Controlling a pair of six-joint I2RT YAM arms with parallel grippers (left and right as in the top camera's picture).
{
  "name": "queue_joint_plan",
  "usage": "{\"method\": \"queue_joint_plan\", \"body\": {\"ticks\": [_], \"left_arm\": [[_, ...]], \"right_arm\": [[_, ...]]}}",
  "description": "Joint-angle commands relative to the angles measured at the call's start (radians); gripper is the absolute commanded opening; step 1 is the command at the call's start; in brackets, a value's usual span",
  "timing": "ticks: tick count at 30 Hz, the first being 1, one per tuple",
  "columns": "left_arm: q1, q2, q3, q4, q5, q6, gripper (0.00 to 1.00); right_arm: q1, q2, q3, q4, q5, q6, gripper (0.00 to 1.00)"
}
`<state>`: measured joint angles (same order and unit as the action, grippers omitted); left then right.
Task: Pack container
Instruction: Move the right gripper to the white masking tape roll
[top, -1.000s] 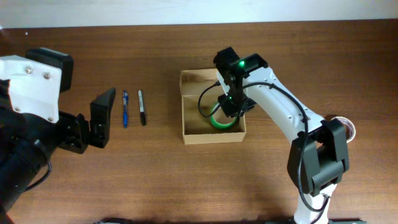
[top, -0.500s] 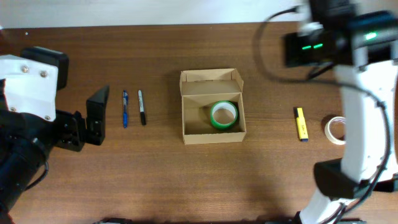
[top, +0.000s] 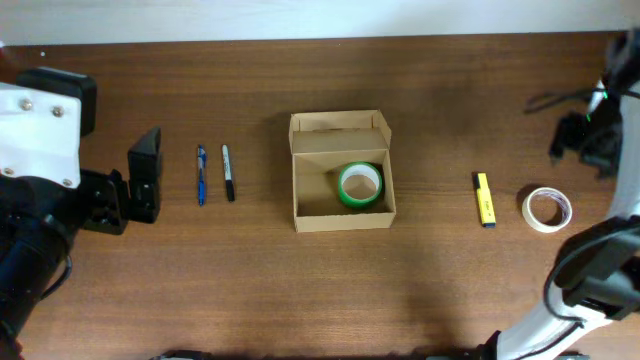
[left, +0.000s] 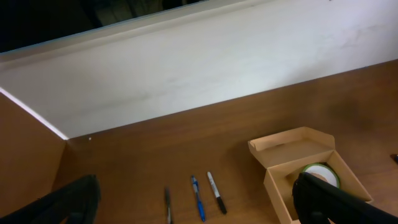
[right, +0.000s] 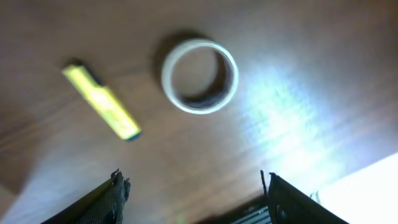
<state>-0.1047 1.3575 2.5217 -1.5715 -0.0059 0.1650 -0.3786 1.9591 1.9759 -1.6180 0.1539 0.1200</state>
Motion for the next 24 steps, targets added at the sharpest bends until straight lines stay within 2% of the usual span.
{"method": "queue_joint_plan", "body": {"ticks": [1,12,17,24], "left_arm": [[-0.004,-0.006,0.001,0.003,-0.018,0.010,0.99],[-0.004,-0.006,0.001,-0.001,-0.018,0.010,0.99],[-0.004,-0.006,0.001,-0.020,-0.018,0.010,0.99],[-0.004,-0.006,0.001,-0.055,-0.018,0.010,0.99]], "right_arm": [[-0.047,-0.004,-0.139,0.058,-0.033,0.017,0.72],[-0.066,-0.004,-0.504,0.399,-0.147,0.020,0.72],[-0.066,-0.004,-0.584,0.526,-0.147,0.019,0.72],[-0.066,-0.004,-0.598,0.612,-0.146,-0.040,0.72]]}}
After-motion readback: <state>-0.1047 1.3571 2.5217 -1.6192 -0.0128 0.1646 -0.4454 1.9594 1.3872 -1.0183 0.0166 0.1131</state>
